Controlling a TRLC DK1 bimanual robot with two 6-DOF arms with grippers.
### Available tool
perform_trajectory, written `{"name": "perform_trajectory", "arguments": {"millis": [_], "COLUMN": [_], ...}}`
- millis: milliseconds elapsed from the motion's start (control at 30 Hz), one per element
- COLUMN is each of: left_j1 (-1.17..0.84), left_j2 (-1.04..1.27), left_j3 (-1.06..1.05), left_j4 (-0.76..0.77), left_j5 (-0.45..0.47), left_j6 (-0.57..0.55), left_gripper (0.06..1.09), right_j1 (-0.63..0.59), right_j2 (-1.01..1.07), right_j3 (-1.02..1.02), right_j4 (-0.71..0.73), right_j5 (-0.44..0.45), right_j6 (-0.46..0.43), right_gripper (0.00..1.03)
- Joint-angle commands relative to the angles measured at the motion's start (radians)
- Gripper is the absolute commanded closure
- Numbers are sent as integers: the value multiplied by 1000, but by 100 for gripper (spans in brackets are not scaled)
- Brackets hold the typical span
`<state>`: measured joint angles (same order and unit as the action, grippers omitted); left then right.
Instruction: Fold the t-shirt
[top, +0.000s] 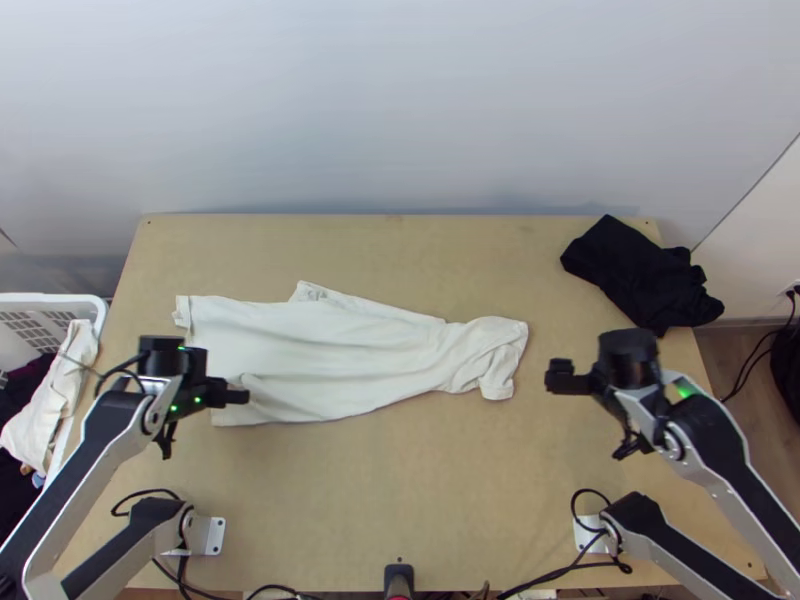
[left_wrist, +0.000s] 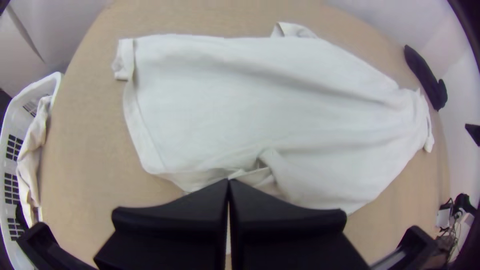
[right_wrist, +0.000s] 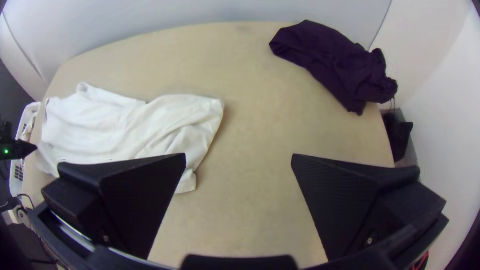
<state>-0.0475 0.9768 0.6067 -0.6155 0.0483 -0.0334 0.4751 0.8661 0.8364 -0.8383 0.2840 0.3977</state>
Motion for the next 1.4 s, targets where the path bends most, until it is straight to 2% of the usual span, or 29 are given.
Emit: {"name": "perform_trajectory", "arguments": {"millis": [0,167,500,600,800,867,1033,1233,1367], "left_j1": [95,107,118,120,120,120,120,150,187], "left_j2": [-70,-107,-127,-127,-124,-121,-112,-89,-53], "left_j3": [53,53,56,61,67,65,74,165,291], "left_j4": [-41,-72,-79,-81,-82,-82,-81,-79,-82], "left_j5": [-1,-1,-5,-7,-5,-5,-5,-4,-2], "left_j6": [-3,-19,-30,-30,-28,-28,-28,-36,-54], "left_gripper": [105,105,105,105,105,105,105,105,105], "right_j1": [23,59,175,175,195,201,195,123,10], "right_j2": [82,243,438,456,539,556,564,465,392], "right_j3": [-109,-109,-123,-138,-141,-132,-118,-82,47], "right_j4": [133,200,327,377,443,452,481,447,327], "right_j5": [-120,-192,-212,-210,-210,-210,-175,-172,-174], "right_j6": [49,90,179,179,178,173,136,89,33], "right_gripper": [7,7,7,15,17,34,99,100,100]}}
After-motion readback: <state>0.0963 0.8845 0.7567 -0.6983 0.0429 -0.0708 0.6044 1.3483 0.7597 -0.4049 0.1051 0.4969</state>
